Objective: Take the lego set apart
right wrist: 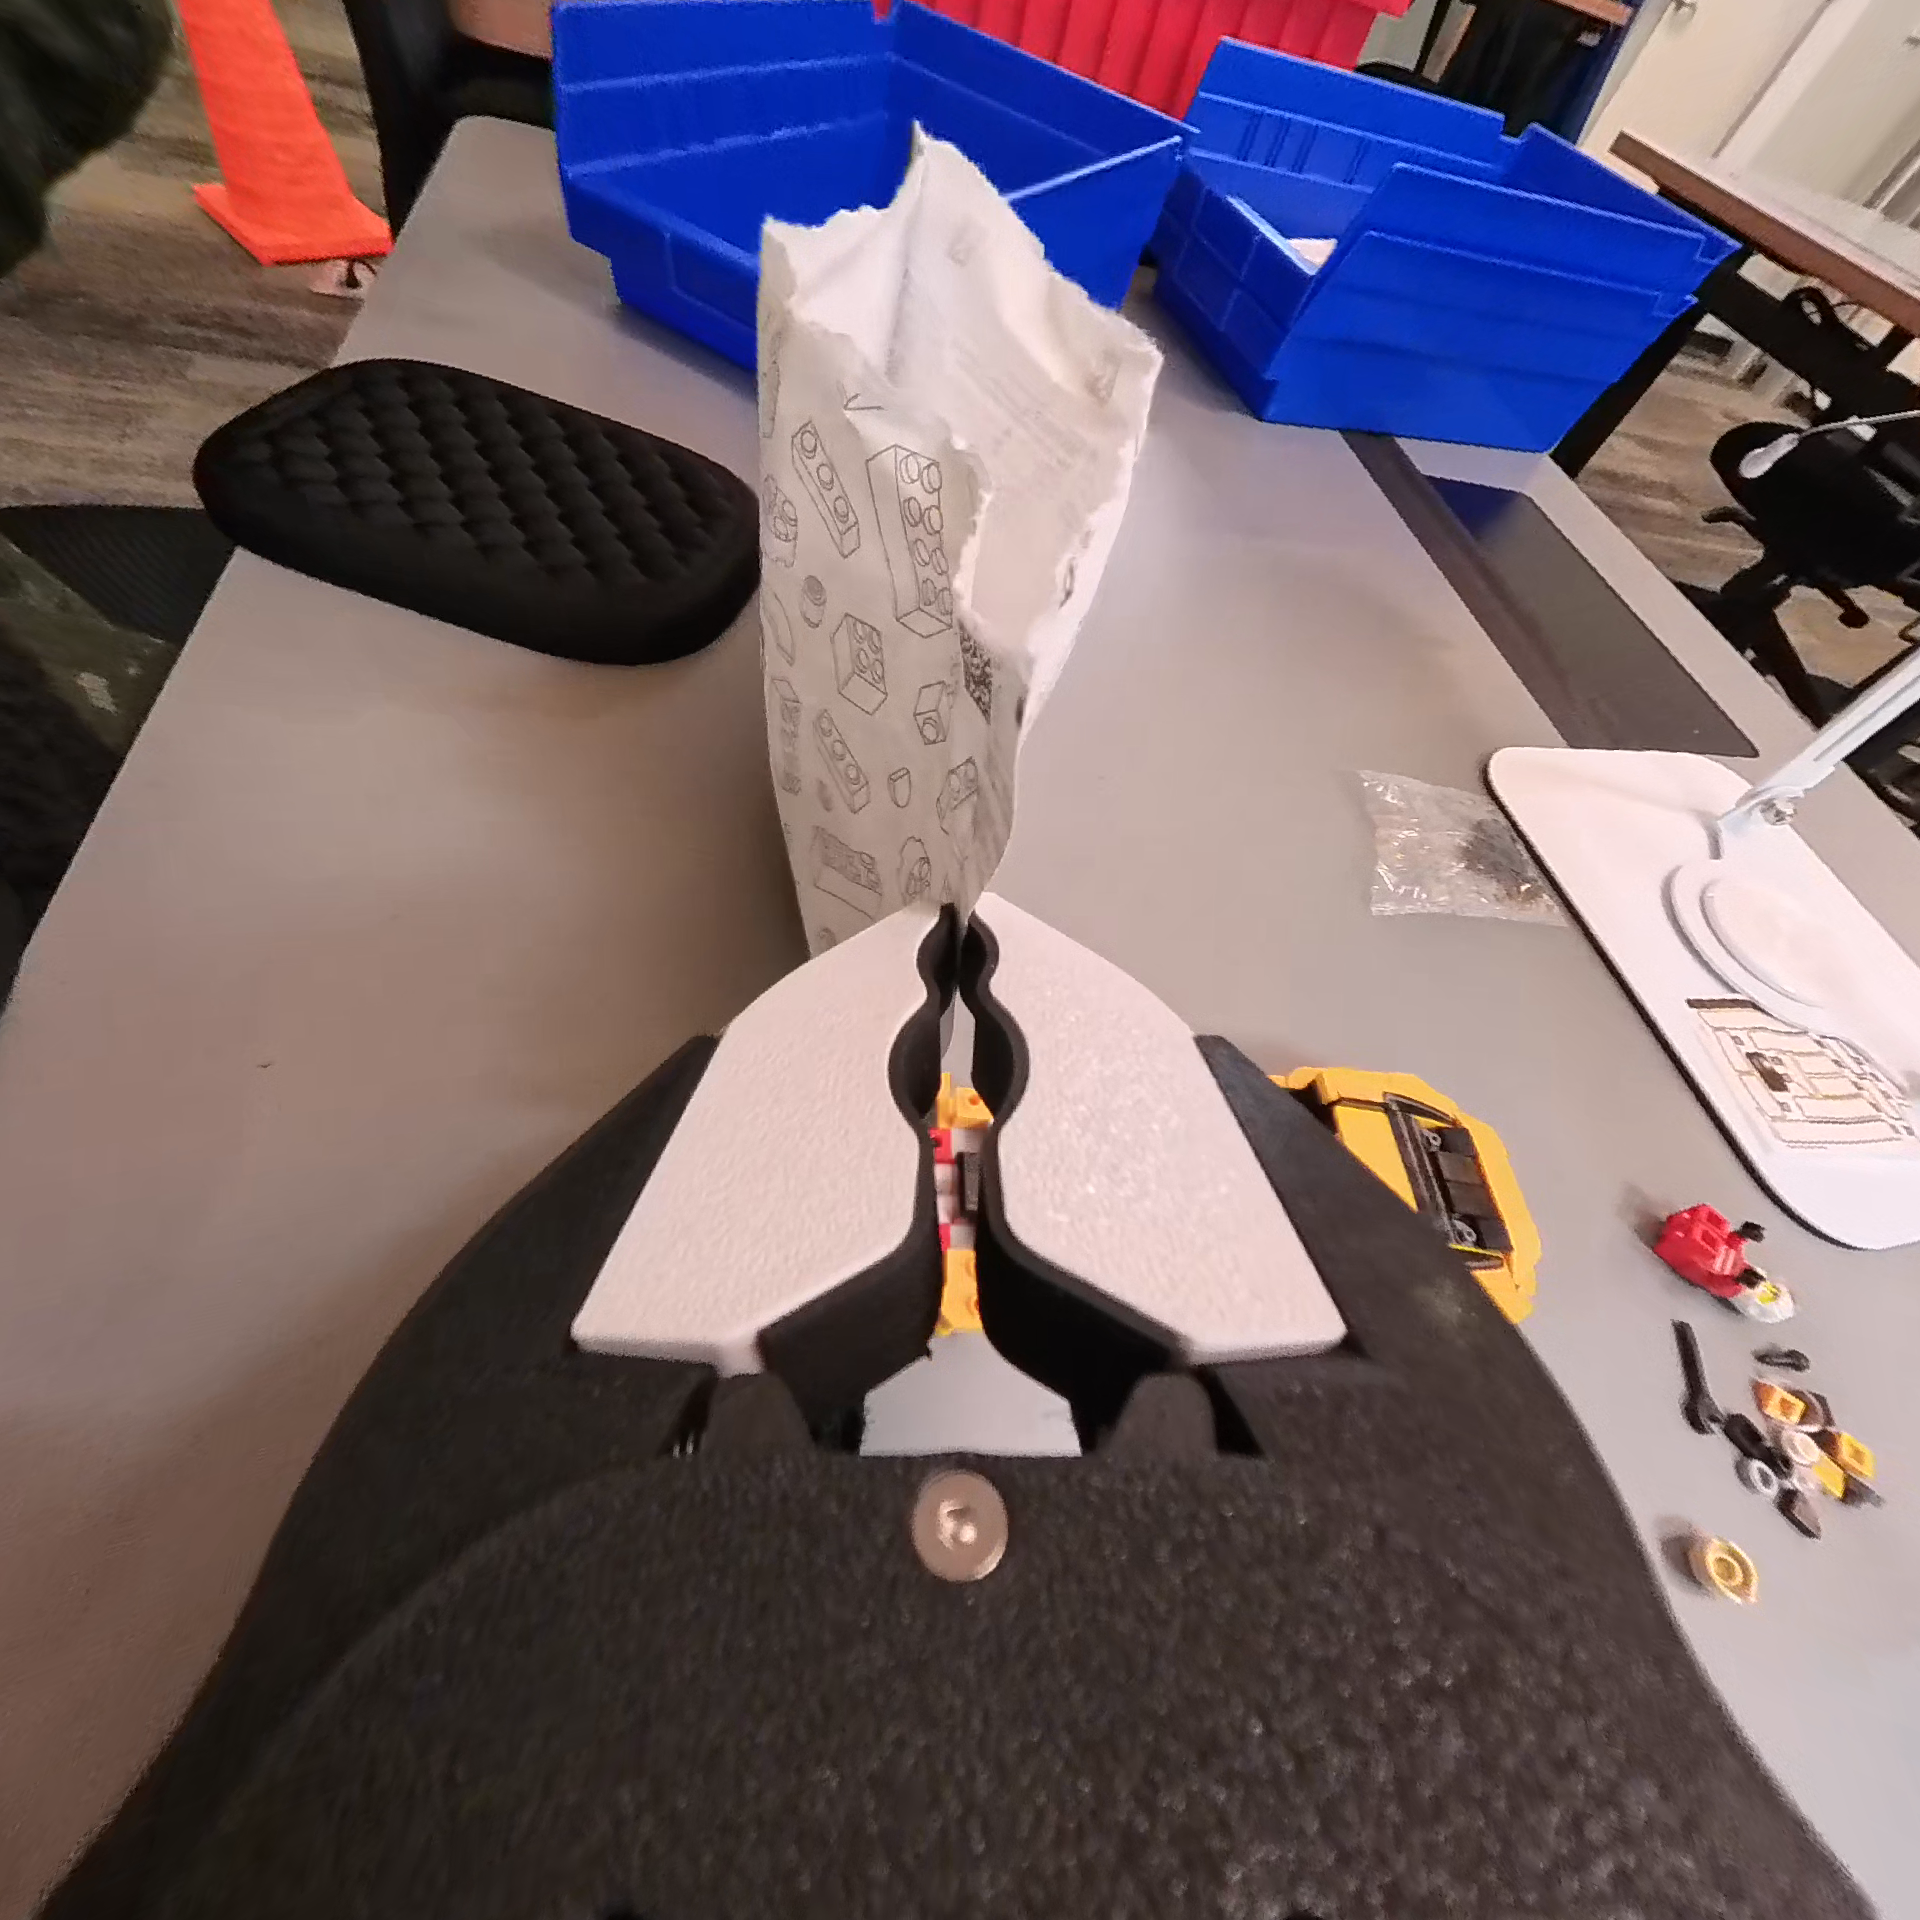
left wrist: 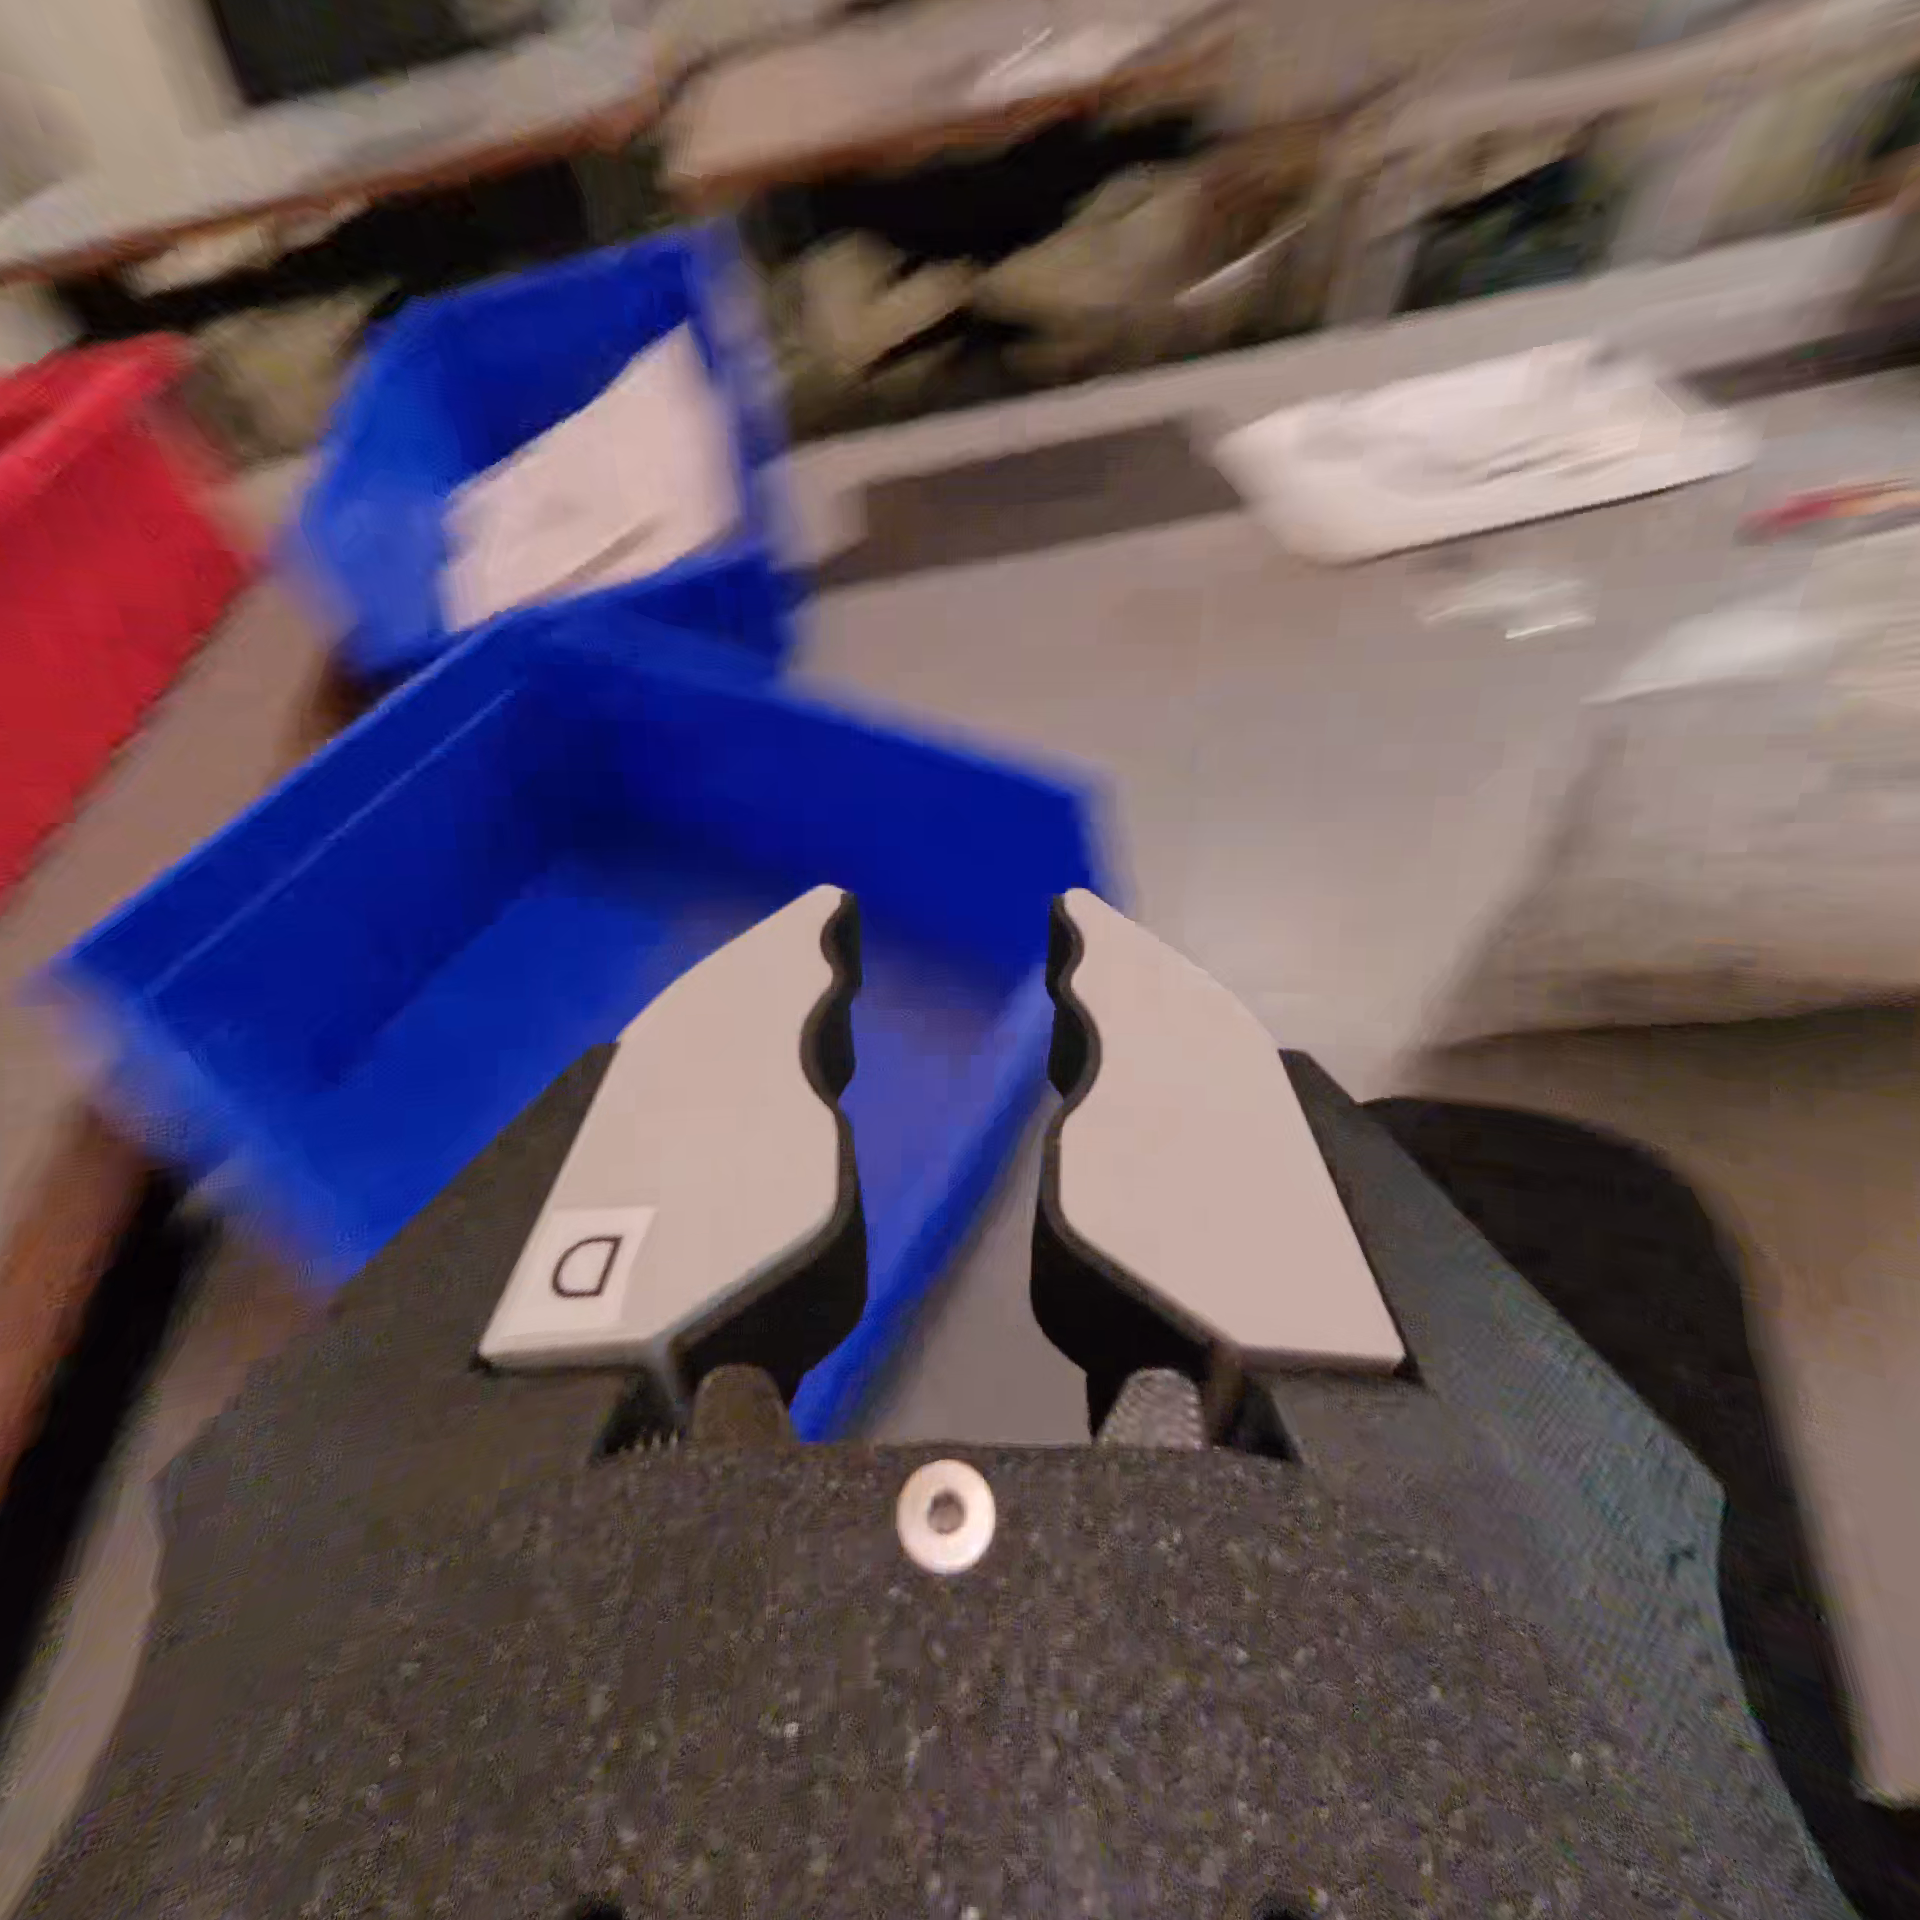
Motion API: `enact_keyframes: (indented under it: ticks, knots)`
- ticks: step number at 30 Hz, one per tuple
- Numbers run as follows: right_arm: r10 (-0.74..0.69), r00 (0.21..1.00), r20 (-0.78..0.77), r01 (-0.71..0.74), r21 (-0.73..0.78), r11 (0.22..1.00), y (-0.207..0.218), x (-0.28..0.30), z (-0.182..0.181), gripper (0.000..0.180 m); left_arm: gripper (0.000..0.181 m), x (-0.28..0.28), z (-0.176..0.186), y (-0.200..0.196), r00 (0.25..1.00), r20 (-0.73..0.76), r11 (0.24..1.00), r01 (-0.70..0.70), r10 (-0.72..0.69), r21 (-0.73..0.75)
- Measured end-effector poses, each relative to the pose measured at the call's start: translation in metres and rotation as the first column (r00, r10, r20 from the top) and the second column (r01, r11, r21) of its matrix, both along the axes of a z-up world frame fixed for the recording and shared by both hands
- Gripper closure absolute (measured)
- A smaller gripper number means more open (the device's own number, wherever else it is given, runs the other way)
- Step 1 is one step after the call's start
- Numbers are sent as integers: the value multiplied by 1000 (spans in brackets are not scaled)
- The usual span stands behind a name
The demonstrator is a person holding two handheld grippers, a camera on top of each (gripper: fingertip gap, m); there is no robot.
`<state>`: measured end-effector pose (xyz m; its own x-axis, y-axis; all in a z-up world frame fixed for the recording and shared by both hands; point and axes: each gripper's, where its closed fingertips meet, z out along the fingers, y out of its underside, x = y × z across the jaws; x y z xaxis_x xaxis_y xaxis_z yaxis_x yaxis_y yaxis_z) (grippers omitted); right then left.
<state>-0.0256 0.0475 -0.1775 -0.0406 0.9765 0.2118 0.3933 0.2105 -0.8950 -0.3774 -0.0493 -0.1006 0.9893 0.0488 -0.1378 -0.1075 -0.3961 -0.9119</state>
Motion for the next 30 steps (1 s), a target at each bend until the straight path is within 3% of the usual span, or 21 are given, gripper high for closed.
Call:
enact_keyframes:
  ticks: [1, 3, 4, 7, 16, 23, 24, 27, 30]
  knots:
    - [10, 1000, 6, -10, 3, 1000, -1, 1, 0, 180, 145, 40, 6, 15, 983, 45, 982, 177, -180, 69]
    - [23, 999, 23, -24, 8, 1000, -4, 4, -2, 180, 129, 108, -1, 35, 873, 77, 872, 470, -483, 140]
    - [26, 999, 30, -26, 10, 1000, -5, 6, -2, 180, 119, 132, -11, 41, 810, 64, 809, 571, -583, 140]
    - [34, 998, 53, -34, 2, 999, -7, 17, -4, 180, 115, 180, -34, 51, 636, 97, 642, 749, -766, 164]
    - [135, 990, 38, -135, 2, 991, -27, 63, -5, 180, 119, 231, -77, 89, 415, 202, 427, 904, -887, 21]
    - [150, 986, 74, -156, 95, 983, -41, 81, -3, 180, 111, 234, -91, 110, 377, 322, 421, 903, -869, 79]
    - [147, 986, 75, -154, 92, 984, -42, 82, -2, 180, 115, 235, -93, 108, 360, 332, 407, 910, -872, 82]
    - [131, 988, 78, -136, 68, 988, -41, 83, -5, 180, 163, 251, -88, 78, 206, 323, 249, 963, -924, 99]
    - [66, 995, 73, -70, 49, 996, -27, 85, -8, 180, 180, 257, -88, 72, 236, 270, 260, 964, -934, 59]
